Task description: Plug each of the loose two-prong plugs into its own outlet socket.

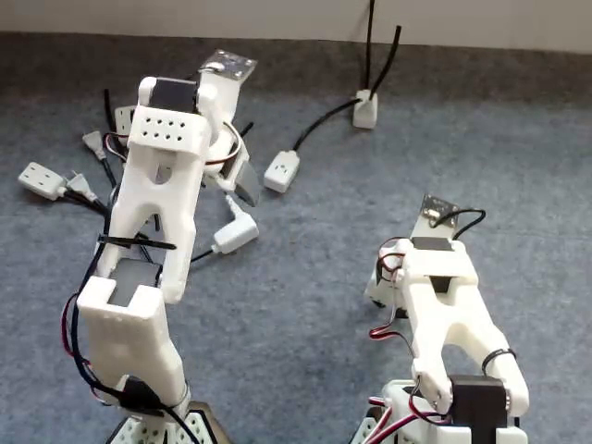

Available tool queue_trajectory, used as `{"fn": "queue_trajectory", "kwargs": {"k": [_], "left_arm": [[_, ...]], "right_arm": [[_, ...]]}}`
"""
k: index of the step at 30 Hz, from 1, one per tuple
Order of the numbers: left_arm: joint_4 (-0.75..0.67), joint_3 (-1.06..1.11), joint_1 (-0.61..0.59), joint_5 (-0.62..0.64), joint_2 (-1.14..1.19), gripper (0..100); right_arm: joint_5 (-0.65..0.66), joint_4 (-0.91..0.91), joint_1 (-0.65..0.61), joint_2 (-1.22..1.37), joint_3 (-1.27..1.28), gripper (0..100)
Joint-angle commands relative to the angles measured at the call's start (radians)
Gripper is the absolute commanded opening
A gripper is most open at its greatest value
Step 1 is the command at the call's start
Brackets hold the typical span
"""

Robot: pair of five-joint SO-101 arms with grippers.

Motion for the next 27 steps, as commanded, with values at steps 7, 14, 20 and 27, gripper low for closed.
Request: {"fn": "queue_trajectory", "kwargs": {"k": [7,14,20,27], "left_arm": [[0.012,-0.042,0.013,-0.443,0.199,31],[0.012,-0.134,0.038,-0.457,0.352,31],[0.014,-0.133,0.077,-0.454,0.437,29],[0.012,-0.139,0.159,-0.456,0.447,2]], "right_arm": [[-0.003,-0.012,0.012,-0.004,-0.001,10.1],[-0.003,-0.012,0.012,-0.004,-0.001,10.1],[-0.003,-0.012,0.012,-0.004,-0.001,10.1],[-0.003,-0.012,0.012,-0.004,-0.001,10.1]]}}
